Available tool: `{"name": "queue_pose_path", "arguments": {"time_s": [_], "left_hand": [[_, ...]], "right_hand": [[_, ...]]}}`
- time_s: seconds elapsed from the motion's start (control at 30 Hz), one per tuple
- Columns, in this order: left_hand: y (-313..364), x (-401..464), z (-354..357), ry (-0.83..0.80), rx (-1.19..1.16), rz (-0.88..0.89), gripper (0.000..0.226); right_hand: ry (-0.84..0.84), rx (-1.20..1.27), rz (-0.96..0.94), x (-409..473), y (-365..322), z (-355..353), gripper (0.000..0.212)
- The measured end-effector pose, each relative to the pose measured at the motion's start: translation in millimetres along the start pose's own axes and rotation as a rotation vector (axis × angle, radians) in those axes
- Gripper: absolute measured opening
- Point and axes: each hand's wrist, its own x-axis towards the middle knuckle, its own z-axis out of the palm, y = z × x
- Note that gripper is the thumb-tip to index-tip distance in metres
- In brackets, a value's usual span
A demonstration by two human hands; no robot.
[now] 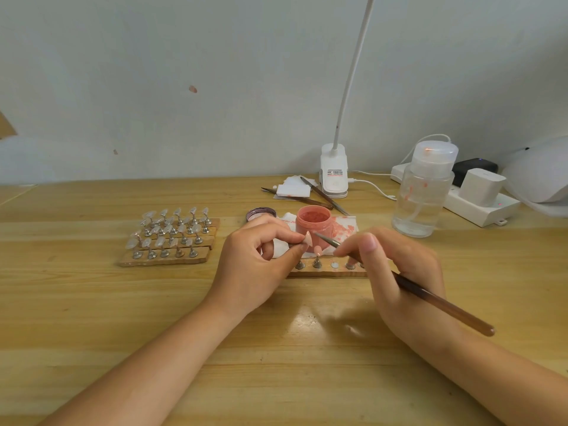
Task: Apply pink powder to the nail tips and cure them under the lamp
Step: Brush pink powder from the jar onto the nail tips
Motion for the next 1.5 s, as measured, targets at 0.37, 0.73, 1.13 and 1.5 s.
{"name": "queue_pose_path", "arguments": {"time_s": [0.37, 0.73, 1.13, 1.5], "left_hand": [[-0.3, -1.1, -0.8, -0.015, 0.012, -0.009, 0.028], [1.0, -0.6, 0.0, -0.011, 0.009, -0.001, 0.023], [-1.1, -1.6, 0.0, -0.030, 0.014, -0.007, 0.021], [-0.6, -1.5, -1.0, -0.047, 0.012, -0.014, 0.030]], "right_hand": [[-0.036, 0.021, 0.051, -0.6, 0.0, 0.2, 0.052], [-0.041, 0.113, 0.080, -2.7, -0.5, -0.7, 0.053], [-0.036, 0.019, 0.034, -0.7, -0.9, -0.2, 0.052], [-0.039, 0.080, 0.037, -2.7, 0.8, -0.5, 0.057]]}}
